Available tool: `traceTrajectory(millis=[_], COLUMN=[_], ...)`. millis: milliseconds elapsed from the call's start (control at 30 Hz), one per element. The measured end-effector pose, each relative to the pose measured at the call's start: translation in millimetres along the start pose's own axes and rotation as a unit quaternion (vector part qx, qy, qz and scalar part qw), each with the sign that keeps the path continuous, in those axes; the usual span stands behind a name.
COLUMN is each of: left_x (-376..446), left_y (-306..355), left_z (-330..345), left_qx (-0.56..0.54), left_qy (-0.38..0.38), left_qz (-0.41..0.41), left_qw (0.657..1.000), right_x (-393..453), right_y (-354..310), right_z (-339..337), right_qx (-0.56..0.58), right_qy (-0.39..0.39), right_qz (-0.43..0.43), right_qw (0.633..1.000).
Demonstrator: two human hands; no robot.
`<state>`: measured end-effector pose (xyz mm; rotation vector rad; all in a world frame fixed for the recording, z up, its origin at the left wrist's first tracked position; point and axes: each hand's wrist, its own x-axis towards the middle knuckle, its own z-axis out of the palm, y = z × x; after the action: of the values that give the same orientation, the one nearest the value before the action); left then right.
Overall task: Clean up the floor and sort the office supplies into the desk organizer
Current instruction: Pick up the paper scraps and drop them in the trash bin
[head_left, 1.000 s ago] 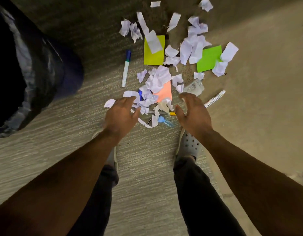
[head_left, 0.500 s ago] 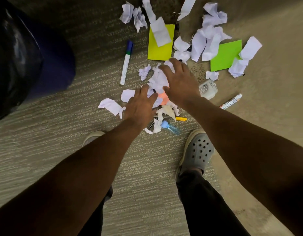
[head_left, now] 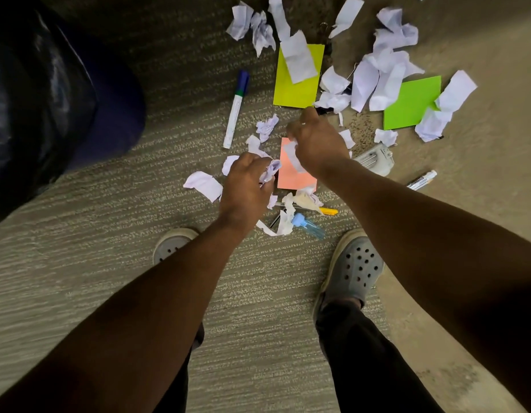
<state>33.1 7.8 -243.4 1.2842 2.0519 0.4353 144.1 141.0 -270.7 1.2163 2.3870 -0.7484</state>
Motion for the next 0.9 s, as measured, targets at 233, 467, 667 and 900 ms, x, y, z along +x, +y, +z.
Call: traceTrajectory(millis=[233,467,667,900], left_x=[-33.5,-68.5,-92.2,-87.7], left_y=[16.0,71.5,99.3,29.0], left_z=[-41.0,-136.7,-266.0,-356.6], left_qx=[-0.064,-0.208,-0.200,-0.094], left_qy=[0.062,0.104,0.245,0.333], left_qz=[-0.060,-0.069,-0.104,-0.201], left_qw=[0.994,0.970,0.943,0.916], right_x=[-23.8,-78.1,-102.6,-53.1], right_y=[1.1,-56.4,-183.6,-316.9], right_z=[-33.5,-125.7,-222.3,-238.7], right_qx=[0.163,0.333,0.467,0.467], right_qy=[0.102,0.193,0.241,0.217], right_qz=[0.111,0.156,0.010,-0.105], right_qw=[0.975,0.910,0.851,0.850])
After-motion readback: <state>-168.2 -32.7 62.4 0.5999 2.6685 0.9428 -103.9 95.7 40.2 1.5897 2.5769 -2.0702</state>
